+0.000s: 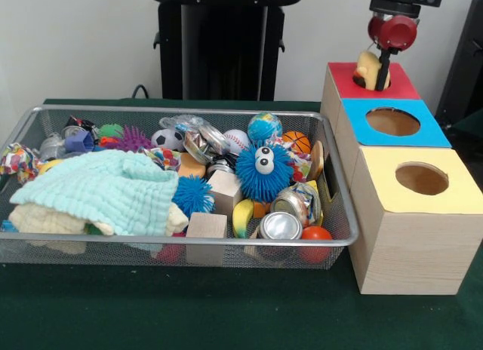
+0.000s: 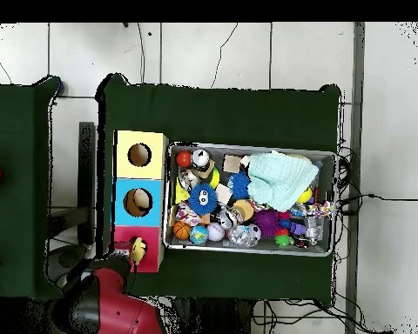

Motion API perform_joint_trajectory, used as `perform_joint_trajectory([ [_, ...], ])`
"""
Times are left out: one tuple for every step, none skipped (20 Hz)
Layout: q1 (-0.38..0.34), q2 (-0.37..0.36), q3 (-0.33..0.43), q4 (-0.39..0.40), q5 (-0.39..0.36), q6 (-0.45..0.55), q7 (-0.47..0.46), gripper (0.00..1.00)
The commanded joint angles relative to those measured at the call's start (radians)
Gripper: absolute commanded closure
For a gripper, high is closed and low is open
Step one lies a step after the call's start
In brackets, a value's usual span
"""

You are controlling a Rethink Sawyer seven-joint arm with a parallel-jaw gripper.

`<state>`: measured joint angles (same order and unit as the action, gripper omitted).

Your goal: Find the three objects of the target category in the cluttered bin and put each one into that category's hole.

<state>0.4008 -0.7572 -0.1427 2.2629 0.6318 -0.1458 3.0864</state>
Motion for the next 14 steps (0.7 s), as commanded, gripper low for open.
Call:
perform_joint_trajectory([
  [-0.062, 0.191, 0.073, -0.018, -0.028, -0.133, 0.171, 1.00],
  [-0.073, 0.206, 0.076, -0.018, -0.046, -0.156, 0.174, 1.00],
  [-0.077, 0.212, 0.077, -0.019, -0.053, -0.164, 0.175, 1.00],
  [-0.079, 0.223, 0.075, -0.022, -0.057, -0.170, 0.176, 1.00],
  [-0.076, 0.229, 0.072, -0.026, -0.057, -0.170, 0.174, 1.00],
  [-0.067, 0.233, 0.062, -0.032, -0.046, -0.158, 0.167, 1.00],
  [-0.057, 0.240, 0.051, -0.041, -0.035, -0.148, 0.158, 1.00],
  [-0.037, 0.249, 0.026, -0.057, -0.010, -0.106, 0.126, 1.00],
  [-0.015, 0.257, 0.002, -0.070, 0.014, -0.070, 0.101, 1.00],
  [0.061, 0.288, -0.087, -0.115, 0.077, 0.052, 0.038, 1.00],
  [0.099, 0.310, -0.134, -0.142, 0.098, 0.117, 0.018, 1.00],
  [0.145, 0.344, -0.208, -0.189, 0.092, 0.242, -0.006, 1.00],
  [0.142, 0.348, -0.215, -0.196, 0.078, 0.268, -0.009, 1.00],
  [0.130, 0.350, -0.222, -0.204, 0.044, 0.302, -0.023, 1.00],
])
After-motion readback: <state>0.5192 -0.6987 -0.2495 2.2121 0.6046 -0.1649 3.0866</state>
